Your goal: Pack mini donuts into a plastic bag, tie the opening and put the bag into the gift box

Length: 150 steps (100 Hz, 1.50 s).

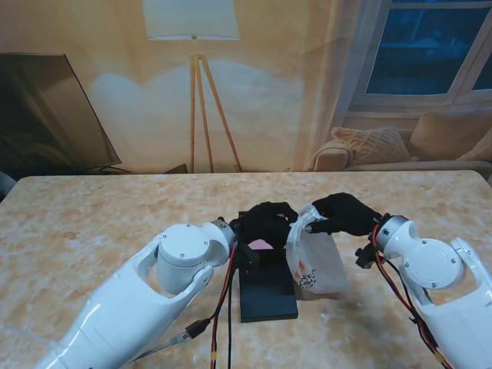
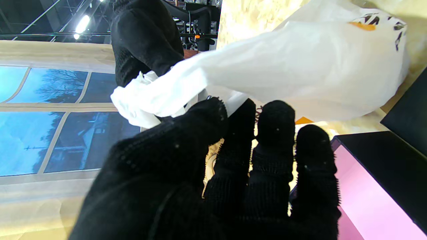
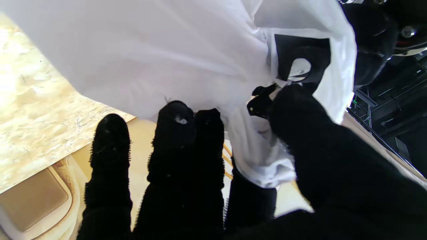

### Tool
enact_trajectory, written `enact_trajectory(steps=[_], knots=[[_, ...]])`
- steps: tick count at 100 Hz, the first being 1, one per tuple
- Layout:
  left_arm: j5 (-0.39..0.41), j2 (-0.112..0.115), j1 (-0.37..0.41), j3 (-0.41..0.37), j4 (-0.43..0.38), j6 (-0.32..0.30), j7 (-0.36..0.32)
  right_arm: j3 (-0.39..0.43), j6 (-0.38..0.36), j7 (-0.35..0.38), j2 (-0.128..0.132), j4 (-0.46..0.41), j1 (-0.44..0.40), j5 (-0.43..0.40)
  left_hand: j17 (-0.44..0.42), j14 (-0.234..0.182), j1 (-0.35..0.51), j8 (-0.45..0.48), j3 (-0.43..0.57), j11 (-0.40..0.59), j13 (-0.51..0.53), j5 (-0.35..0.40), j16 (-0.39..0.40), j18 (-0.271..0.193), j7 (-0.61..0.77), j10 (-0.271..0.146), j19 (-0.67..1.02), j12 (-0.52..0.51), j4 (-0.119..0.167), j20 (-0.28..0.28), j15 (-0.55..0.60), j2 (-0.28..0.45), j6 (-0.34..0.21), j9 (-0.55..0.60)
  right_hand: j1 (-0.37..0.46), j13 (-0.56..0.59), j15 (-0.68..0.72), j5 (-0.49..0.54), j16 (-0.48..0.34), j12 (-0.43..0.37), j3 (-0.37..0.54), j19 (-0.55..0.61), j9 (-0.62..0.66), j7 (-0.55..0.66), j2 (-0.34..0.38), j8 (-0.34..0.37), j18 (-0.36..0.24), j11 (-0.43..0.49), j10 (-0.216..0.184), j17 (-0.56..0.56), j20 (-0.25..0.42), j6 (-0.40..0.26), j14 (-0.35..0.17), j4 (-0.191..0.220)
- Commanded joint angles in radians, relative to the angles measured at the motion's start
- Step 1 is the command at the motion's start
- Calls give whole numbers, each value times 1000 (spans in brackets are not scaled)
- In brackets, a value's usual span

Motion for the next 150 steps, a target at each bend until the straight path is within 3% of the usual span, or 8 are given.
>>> enact_trajectory(steps=[1,19,35,58,68,80,119,150], knots=[[9,1,-1,-4,-8,4,-16,1,-2,19,1,3,-6,-4,-7,0,10,27,-17,7,-9,-21,7,1,-6,-19,-6,13,0,11,-6,17,-10,-17,3,39,35,47,-7,24,23,19,39,103,-35,32,-13,28,-37,16,-13,-17,-37,-21],[30,5,1,-7,-11,4,-20,6,-5,20,3,1,-10,-29,2,-7,16,36,-23,6,-5,-25,-7,15,-2,-17,-25,10,1,-2,-25,19,-3,-17,-1,99,129,94,15,44,17,63,91,175,9,50,-9,90,-42,61,-12,-28,-53,10],[40,5,5,-8,-14,5,-13,12,-7,-5,0,-2,-20,-63,17,-12,21,45,-19,-1,2,-30,-37,29,7,-14,-44,-5,0,-23,-60,18,6,-17,31,113,154,118,8,61,119,84,109,226,-50,71,-1,101,-43,72,-16,-9,-53,-26],[54,7,4,-6,-11,5,-15,33,-15,-1,3,8,-23,-74,30,-6,30,51,-16,-21,8,-35,-93,50,17,-6,-88,-35,-2,-79,-130,17,21,-19,32,121,136,127,-3,50,140,81,121,233,-63,66,-2,88,-50,75,-22,-4,-51,-46],[62,8,4,-4,-9,3,-16,36,-10,7,4,17,-21,-73,48,7,31,47,-8,-36,23,-32,-144,60,16,0,-103,-64,-3,-131,-183,13,29,-14,30,110,142,126,0,54,132,75,112,234,-52,64,0,91,-47,66,-26,-4,-48,-47],[66,7,6,-1,-8,-1,-9,37,4,12,4,27,-15,-65,53,14,33,45,-2,-37,28,-27,-161,65,16,6,-105,-78,-4,-147,-199,9,40,-9,30,97,145,118,3,57,114,72,99,233,-34,63,4,93,-41,54,-27,-4,-42,-45],[90,8,1,1,12,-21,-6,46,12,66,12,47,-3,-24,81,15,18,44,72,-18,69,-1,-172,77,41,20,-78,-89,-9,-166,-178,-32,68,28,16,98,150,117,5,49,36,73,102,230,35,65,7,100,-38,50,-24,-10,-38,-13],[104,17,-3,3,19,-40,-31,67,5,57,11,41,-22,-34,71,22,10,47,102,-6,69,13,-159,75,45,23,-71,-81,-10,-162,-158,-43,71,35,23,98,154,119,5,49,31,73,103,229,37,68,9,105,-38,47,-23,-9,-37,-9]])
